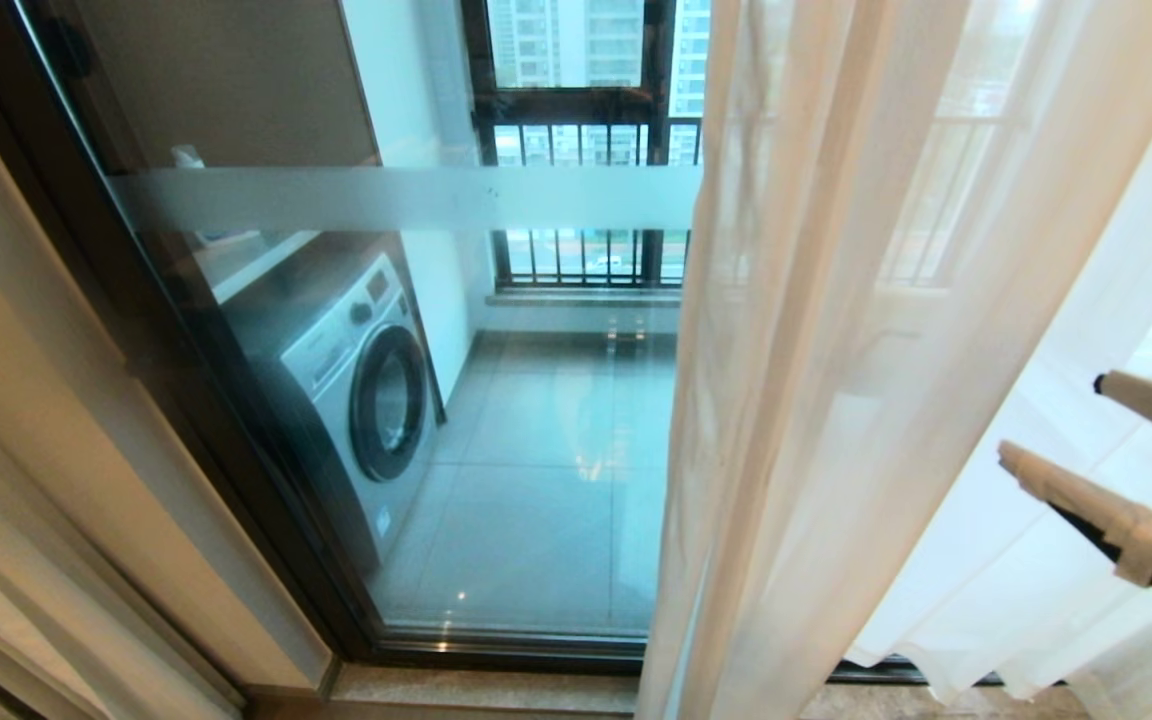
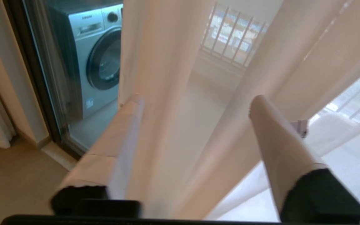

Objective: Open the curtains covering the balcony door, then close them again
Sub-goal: Close the inner curtains on both sides

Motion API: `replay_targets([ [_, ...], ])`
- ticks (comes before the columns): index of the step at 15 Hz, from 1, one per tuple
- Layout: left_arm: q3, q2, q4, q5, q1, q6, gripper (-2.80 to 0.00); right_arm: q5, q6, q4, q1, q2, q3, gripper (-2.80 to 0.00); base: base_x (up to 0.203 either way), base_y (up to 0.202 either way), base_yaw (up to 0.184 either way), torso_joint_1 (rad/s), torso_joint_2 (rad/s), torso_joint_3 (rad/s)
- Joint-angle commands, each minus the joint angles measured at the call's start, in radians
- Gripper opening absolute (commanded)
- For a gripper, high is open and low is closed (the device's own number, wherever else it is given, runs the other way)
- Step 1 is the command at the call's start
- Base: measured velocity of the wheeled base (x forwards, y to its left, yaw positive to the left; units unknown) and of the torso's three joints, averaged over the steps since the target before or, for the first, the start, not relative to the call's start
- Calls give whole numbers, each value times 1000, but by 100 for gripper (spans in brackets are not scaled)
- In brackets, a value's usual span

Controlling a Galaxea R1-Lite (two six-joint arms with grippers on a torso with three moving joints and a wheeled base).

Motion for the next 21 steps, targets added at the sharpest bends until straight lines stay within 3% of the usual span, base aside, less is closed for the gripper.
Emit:
replay_targets([
  [1, 0, 0, 0, 1, 0, 0, -280, 0, 0, 37, -8, -97, 48, -280, 0, 0, 0, 0, 0, 0],
  [5, 0, 0, 0, 1, 0, 0, -280, 0, 31, 312, -108, -203, 60, -280, 0, 0, 0, 0, 0, 0],
  [10, 0, 0, 0, 1, 0, 0, -280, 38, 31, 545, -316, -344, 97, -280, 0, 0, 0, 0, 0, 0],
  [12, 0, 0, 0, 1, 0, 0, -280, 30, 29, 565, -377, -387, 118, -280, 0, 0, 0, 0, 0, 0],
  [16, 0, 0, 0, 1, 0, 0, -280, -78, 30, 543, -425, -494, 190, -280, 0, 0, 0, 0, 0, 0],
  [21, 0, 0, 0, 1, 0, 0, -280, -77, 32, 399, -487, -572, 343, -280, 0, 0, 0, 0, 0, 0],
])
